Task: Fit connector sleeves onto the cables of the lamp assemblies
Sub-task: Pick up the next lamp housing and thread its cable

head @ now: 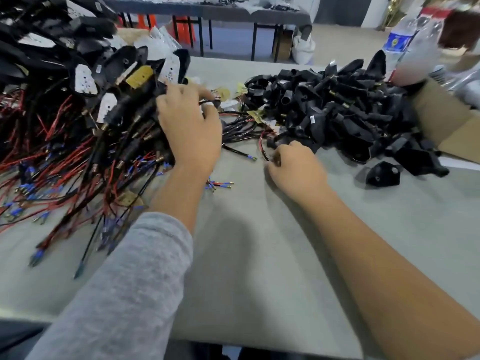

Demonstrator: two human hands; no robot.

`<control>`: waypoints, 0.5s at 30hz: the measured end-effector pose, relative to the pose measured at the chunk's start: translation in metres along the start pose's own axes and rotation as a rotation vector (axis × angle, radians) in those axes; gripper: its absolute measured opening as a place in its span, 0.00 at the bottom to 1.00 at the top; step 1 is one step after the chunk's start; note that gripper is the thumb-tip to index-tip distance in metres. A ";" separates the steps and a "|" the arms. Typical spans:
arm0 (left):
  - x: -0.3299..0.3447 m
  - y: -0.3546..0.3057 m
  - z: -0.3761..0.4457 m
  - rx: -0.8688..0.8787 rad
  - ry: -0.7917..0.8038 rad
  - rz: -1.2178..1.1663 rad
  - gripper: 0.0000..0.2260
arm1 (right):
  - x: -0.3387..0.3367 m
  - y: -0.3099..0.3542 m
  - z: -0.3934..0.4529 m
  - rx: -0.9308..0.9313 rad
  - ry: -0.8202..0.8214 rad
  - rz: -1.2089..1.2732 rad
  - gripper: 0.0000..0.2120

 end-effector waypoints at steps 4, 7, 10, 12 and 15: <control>0.062 -0.023 -0.046 -0.128 0.322 -0.270 0.11 | 0.000 -0.007 -0.003 -0.004 -0.004 -0.015 0.09; 0.090 -0.026 -0.071 -0.099 0.436 -0.237 0.10 | -0.005 0.000 -0.008 -0.049 -0.046 0.115 0.07; 0.096 -0.019 -0.070 -0.157 0.437 -0.293 0.10 | -0.010 0.001 -0.008 -0.007 -0.075 0.282 0.05; 0.093 -0.014 -0.068 -0.263 0.408 -0.412 0.11 | -0.013 -0.002 -0.006 0.051 -0.087 0.438 0.03; 0.094 -0.005 -0.069 -0.539 0.391 -0.712 0.08 | -0.019 0.000 -0.006 0.078 -0.104 0.721 0.04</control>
Point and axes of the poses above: each hand's wrist, its own z-axis towards the middle knuckle, its own x-axis out of the palm, y = z × x, the point moved 8 cm from there along z, towards the middle knuckle, and after that the axes turned 3 degrees about -y, right-handed, at the moved point
